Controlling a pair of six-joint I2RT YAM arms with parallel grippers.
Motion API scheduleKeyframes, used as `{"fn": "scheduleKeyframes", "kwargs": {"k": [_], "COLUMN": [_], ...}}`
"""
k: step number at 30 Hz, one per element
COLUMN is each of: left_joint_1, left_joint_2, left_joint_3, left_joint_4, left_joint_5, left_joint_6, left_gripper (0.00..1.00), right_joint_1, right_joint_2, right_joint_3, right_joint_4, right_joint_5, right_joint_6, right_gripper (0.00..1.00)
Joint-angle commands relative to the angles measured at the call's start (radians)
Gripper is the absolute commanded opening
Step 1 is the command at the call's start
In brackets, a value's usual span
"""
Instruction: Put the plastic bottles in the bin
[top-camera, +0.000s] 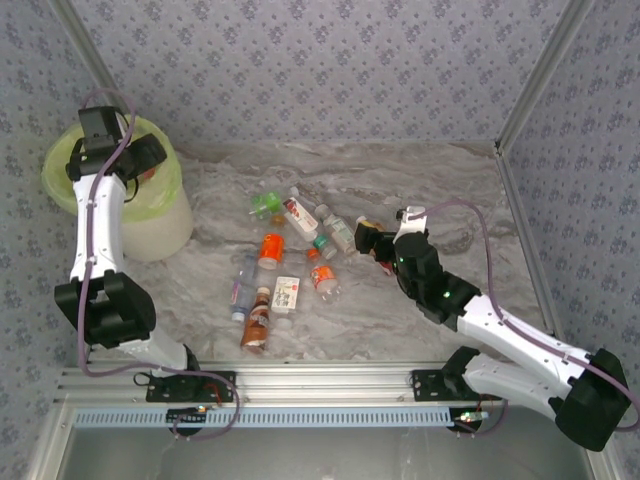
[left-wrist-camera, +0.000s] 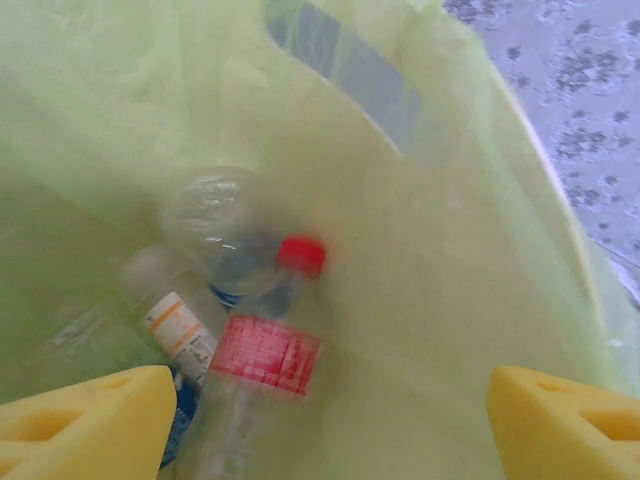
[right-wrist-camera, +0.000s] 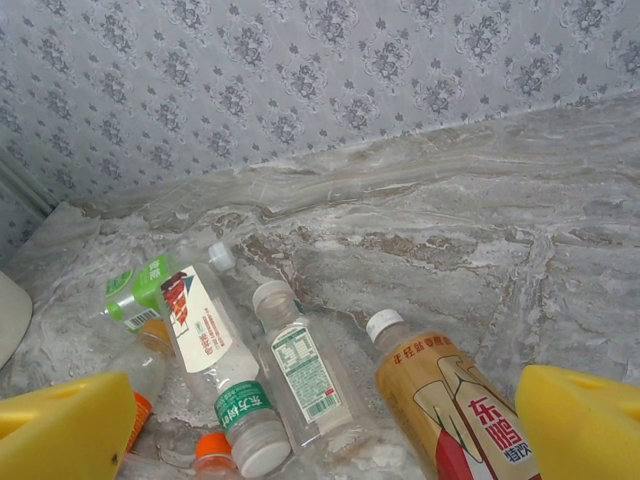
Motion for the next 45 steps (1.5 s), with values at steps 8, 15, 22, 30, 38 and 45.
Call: {"fn": "scheduleKeyframes", "kwargs": {"k": [8, 15, 22, 30, 38, 45], "left_joint_1": [0.005, 0.005, -0.046, -0.226, -0.396, -0.586], "left_joint_2": [-0.071, -0.13, -0.228, -0.348, -0.452, -0.479], "left_joint_3": [0.02, -0.023, -0.117, -0.22, -0.42, -0.544], "left_joint_4": [0.007, 0.046, 0.148, 0.155, 0.168, 0.087], "left_joint_5": [0.122, 0.177, 0.327, 0.35, 0.29, 0.11], "left_joint_6": [-0.028, -0.06, -0.116, -0.045, -0.08, -0.086], "left_gripper": [0.86, 0.91, 0.94, 0.99, 0.99, 0.99], "right_joint_1": [-0.012, -0.024, -0.034, -0.049, -0.052, -0.048], "right_joint_2": [-0.013, -0.001, 0.01, 0.05, 0.084, 0.082], "right_joint_3": [-0.013, -0.015, -0.02, -0.004, 0.021, 0.002], "right_joint_4": [-0.019, -0.02, -0.022, -0.026, -0.077, -0.072], "right_joint_5": [0.02, -0.003, -0.008, -0.045, -0.091, -0.1], "right_joint_6": [0.031, 0.036, 0.053, 0.064, 0.065, 0.08], "right_gripper": [1.0, 1.0, 1.0, 1.0, 1.0, 1.0]}}
